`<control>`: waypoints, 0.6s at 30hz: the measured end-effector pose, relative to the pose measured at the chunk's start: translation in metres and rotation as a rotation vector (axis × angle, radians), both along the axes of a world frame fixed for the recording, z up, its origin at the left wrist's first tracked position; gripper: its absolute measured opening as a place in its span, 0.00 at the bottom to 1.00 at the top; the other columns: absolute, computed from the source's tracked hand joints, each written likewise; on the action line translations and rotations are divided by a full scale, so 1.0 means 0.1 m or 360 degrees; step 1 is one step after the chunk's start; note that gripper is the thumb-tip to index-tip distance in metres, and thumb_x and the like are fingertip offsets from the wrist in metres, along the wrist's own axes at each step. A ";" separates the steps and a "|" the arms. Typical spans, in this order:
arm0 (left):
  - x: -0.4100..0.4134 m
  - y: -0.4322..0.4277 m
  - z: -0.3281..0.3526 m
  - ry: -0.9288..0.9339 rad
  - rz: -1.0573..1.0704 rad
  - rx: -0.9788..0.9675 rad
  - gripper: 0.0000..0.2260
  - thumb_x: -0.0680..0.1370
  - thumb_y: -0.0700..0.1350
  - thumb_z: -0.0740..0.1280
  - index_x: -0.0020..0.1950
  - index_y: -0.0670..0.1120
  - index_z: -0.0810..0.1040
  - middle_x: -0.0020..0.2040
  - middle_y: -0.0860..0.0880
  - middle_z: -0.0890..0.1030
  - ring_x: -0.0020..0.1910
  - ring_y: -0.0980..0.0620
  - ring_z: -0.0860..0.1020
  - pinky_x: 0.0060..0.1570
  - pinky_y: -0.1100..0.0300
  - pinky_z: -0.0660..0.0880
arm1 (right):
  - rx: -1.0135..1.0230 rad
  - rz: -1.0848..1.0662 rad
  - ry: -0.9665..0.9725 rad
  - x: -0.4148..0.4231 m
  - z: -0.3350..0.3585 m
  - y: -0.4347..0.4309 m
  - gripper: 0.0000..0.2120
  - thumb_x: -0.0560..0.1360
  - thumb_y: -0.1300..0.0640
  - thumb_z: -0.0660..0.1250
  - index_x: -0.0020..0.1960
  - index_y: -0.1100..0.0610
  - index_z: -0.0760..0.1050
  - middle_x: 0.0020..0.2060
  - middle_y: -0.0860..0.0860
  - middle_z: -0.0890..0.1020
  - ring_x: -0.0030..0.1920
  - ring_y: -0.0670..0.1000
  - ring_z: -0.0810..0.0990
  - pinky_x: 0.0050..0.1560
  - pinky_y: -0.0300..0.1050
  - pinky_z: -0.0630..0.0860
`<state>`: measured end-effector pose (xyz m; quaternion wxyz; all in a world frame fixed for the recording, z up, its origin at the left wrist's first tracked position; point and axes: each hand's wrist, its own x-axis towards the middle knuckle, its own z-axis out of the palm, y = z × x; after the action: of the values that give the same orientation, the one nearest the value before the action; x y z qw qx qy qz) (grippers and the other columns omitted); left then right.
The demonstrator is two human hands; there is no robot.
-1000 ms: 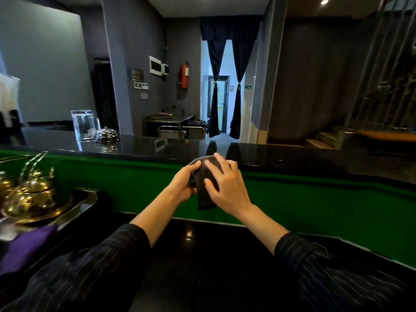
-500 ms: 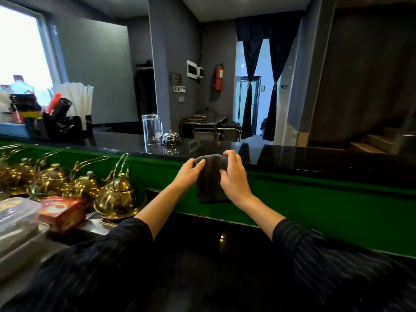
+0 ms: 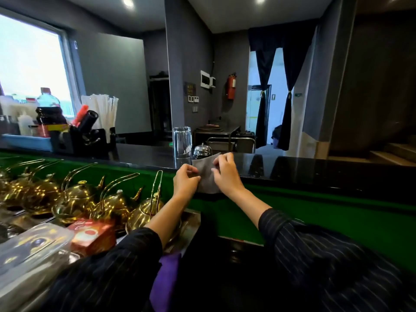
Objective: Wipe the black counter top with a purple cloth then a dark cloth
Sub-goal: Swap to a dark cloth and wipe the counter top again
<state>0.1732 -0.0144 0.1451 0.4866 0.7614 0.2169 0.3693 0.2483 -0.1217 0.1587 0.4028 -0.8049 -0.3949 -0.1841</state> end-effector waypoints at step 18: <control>0.82 1.13 0.30 0.0439 -0.0003 0.0783 0.18 0.71 0.28 0.61 0.56 0.40 0.82 0.55 0.41 0.82 0.56 0.46 0.78 0.55 0.63 0.70 | -0.0416 -0.0163 0.0354 0.57 -0.07 1.10 0.16 0.80 0.62 0.58 0.65 0.69 0.70 0.65 0.67 0.70 0.66 0.66 0.69 0.63 0.53 0.67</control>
<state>0.2554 0.0985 0.1747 0.2533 0.9000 0.1840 0.3033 0.3052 -0.0115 0.1517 0.3262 -0.8849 -0.3267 -0.0613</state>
